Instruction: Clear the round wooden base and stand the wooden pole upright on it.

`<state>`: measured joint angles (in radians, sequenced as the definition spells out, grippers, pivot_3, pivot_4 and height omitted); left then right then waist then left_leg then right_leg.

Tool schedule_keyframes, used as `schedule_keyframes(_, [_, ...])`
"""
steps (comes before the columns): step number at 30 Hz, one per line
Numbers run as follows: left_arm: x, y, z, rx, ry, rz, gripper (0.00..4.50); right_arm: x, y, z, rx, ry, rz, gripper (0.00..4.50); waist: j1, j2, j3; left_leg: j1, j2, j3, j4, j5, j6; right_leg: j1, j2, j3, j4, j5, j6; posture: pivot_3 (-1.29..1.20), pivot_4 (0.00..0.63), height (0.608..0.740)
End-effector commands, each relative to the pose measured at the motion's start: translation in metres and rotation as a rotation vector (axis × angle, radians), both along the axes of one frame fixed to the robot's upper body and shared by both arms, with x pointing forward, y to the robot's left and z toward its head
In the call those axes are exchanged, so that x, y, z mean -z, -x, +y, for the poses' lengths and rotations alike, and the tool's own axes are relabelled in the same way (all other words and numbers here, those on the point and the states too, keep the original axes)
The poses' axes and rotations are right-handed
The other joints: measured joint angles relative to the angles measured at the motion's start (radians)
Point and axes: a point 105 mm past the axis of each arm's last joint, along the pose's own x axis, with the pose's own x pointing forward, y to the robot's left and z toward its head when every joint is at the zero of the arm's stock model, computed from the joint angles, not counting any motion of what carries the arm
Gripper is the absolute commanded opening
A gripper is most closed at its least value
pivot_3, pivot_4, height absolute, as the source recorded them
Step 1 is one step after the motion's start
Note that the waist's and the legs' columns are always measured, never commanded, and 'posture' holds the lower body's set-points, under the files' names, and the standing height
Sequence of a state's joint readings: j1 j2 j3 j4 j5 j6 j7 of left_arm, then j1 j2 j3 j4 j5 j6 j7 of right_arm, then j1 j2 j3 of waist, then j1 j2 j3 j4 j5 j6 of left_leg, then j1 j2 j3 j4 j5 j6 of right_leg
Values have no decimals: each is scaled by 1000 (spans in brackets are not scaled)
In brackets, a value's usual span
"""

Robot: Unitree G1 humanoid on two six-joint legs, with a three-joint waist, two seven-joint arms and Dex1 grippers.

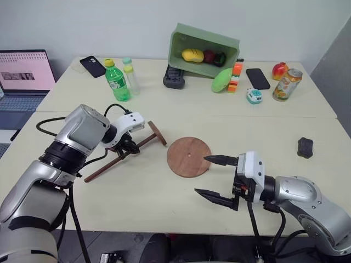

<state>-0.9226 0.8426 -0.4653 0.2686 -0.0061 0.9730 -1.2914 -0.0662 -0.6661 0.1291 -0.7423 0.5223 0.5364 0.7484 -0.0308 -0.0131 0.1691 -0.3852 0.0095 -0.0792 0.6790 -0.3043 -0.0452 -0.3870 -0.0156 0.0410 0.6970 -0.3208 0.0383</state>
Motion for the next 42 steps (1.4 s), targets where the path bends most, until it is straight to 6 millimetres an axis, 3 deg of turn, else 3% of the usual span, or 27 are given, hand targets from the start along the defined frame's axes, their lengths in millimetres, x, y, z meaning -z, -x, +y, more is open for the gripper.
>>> schedule_keyframes(1, [-63,-21,-25,30,267,-282,239,-14,3,-8,-1,16,-48,4500,3,0,0,0,0,0,0,0,0,0,0,0,0,0,0,0,150,740])
schedule_keyframes(4, [-106,-32,-44,51,499,-482,239,-15,2,-15,16,39,-53,4500,10,-2,0,-2,-1,-1,2,0,0,0,-3,-1,0,0,0,0,150,740])
schedule_keyframes(6, [-133,-28,-63,91,669,-589,238,-19,-1,-20,44,47,-67,4500,8,-2,0,-2,-1,-1,2,0,0,0,-3,-1,0,0,0,0,150,740])
schedule_keyframes(11, [-160,-8,-97,129,954,-709,238,-23,-7,-32,123,72,-103,4500,5,-2,0,-3,-1,0,2,1,-2,0,-5,0,-1,0,0,0,150,740])
schedule_keyframes(20, [-141,29,-141,268,1111,-821,238,-6,-13,-52,244,230,-8,4500,5,-2,0,0,-1,2,1,1,-3,1,-4,2,0,0,0,0,150,740])
schedule_keyframes(24, [-124,31,-143,252,1129,-781,238,-9,-16,-59,280,254,-3,4500,6,-2,-1,0,-1,1,2,1,-1,1,-4,2,0,0,0,0,150,740])
schedule_keyframes(28, [-107,35,-145,258,1118,-748,238,-11,-6,-51,233,252,-1,4500,6,-2,-1,1,-2,2,1,1,-1,2,-3,2,0,0,0,0,150,740])
schedule_keyframes(36, [-94,38,-143,274,1084,-721,238,-22,-14,-44,233,148,-26,4500,5,-3,-1,1,-2,1,1,0,-1,3,-3,1,0,0,0,0,150,740])
schedule_keyframes(42, [-89,37,-140,251,1076,-718,238,-17,-14,-41,196,159,-10,4500,5,-3,-1,1,-2,1,1,0,-1,3,-3,1,-1,0,0,0,150,740])
